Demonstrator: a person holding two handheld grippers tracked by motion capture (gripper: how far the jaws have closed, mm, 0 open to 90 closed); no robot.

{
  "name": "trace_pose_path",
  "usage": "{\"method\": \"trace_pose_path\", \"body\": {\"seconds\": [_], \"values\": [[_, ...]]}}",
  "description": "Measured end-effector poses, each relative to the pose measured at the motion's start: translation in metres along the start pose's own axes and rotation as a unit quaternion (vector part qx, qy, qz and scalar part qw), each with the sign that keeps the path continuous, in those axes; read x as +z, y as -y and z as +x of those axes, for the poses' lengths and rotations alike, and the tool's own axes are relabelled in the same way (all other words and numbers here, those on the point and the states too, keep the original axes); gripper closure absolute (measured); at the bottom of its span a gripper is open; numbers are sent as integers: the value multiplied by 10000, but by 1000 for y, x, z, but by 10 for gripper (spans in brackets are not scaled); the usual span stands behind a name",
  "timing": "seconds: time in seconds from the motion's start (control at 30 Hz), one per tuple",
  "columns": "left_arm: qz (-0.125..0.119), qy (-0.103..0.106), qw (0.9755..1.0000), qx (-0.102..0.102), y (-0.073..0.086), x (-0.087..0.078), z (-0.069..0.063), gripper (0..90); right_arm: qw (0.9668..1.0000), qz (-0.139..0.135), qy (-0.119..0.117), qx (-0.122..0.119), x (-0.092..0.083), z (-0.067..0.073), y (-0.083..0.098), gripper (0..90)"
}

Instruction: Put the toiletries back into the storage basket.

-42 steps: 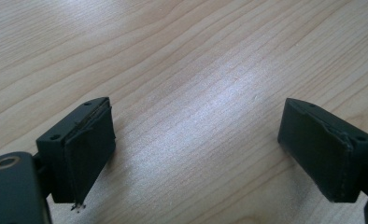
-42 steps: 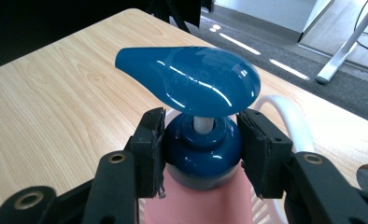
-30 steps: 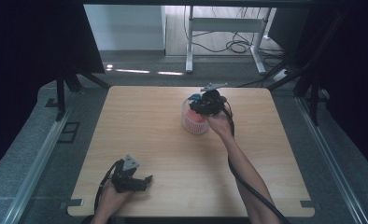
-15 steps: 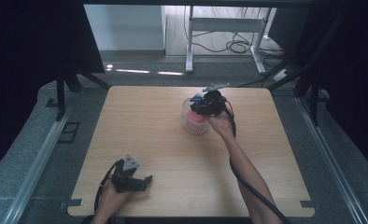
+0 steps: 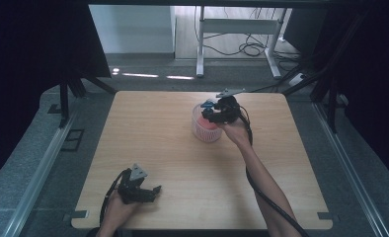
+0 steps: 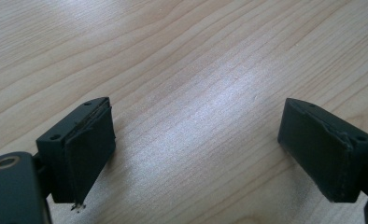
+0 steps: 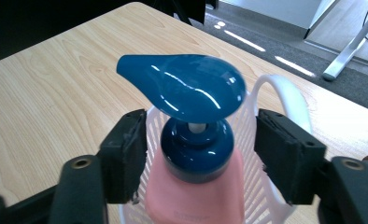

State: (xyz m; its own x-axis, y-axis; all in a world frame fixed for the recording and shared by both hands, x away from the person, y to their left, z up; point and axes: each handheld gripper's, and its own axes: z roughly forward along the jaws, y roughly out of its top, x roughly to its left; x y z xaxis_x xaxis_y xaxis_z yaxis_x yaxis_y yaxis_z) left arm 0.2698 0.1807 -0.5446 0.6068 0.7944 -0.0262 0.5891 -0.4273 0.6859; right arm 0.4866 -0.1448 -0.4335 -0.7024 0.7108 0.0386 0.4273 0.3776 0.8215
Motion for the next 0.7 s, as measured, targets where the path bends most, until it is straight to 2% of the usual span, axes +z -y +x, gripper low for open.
{"method": "trace_pose_path", "body": {"seconds": [0.27, 0.7], "values": [[0, 0, 10000, 2, 0, 0, 0, 106, 10000, -27, 74, -52, -6, 1, -1, 278], [-1, 0, 10000, 2, 0, 0, 0, 106, 9999, -56, -13, -84, -17, 5, -1, 240]]}}
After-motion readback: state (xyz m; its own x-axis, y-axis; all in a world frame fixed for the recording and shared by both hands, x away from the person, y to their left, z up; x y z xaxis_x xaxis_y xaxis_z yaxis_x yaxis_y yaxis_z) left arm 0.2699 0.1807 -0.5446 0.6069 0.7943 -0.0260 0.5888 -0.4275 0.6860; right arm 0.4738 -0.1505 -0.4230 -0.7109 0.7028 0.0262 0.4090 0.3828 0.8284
